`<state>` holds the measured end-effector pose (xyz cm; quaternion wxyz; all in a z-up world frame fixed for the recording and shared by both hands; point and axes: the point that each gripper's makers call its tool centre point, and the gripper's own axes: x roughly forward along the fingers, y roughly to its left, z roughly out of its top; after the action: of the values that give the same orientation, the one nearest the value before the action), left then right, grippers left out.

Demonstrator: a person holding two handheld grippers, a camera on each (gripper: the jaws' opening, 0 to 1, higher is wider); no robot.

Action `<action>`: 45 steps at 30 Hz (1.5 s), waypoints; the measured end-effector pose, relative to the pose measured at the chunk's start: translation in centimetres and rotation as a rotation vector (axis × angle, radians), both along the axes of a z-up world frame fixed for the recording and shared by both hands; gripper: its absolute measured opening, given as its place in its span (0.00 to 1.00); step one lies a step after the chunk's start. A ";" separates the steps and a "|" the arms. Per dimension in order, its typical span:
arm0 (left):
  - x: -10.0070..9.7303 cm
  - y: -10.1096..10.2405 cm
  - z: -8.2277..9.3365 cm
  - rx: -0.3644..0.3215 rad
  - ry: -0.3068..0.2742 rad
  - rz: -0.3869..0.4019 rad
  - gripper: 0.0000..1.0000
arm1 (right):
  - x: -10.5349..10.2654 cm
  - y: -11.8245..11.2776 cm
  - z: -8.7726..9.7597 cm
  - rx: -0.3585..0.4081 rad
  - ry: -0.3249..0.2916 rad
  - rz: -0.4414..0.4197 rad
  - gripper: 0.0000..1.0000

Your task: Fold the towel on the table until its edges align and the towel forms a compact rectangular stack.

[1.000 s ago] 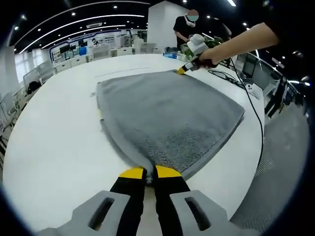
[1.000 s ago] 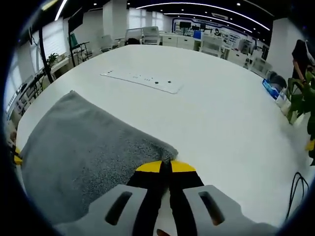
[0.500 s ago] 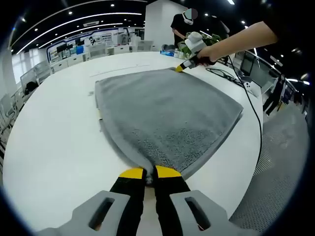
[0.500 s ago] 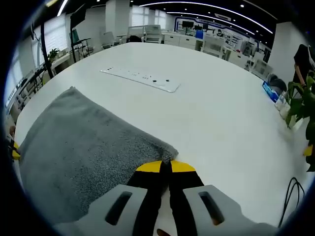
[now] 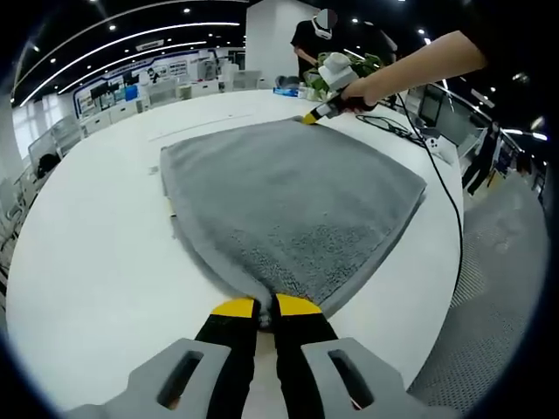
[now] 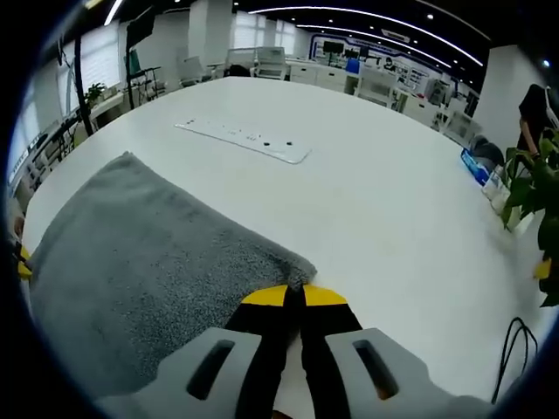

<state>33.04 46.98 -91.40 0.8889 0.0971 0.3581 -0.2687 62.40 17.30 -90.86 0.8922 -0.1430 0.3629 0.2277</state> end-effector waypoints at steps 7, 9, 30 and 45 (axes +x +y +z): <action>0.0 0.1 0.0 0.005 -0.003 -0.002 0.07 | 0.0 -0.1 0.0 0.040 0.004 -0.045 0.02; 0.0 0.1 0.0 0.009 -0.005 -0.003 0.07 | 0.0 -0.1 0.0 0.089 0.036 -0.124 0.02; -0.5 1.2 0.5 0.017 -0.011 -0.008 0.16 | -0.6 -0.1 0.9 0.061 0.045 -0.103 0.15; 0.0 1.6 2.9 0.005 -0.113 0.022 0.49 | -1.0 0.8 3.1 0.139 0.011 -0.115 0.33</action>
<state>33.04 48.54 -88.48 0.9104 0.1102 0.3091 -0.2520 61.35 18.13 -87.72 0.9096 -0.0585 0.3586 0.2017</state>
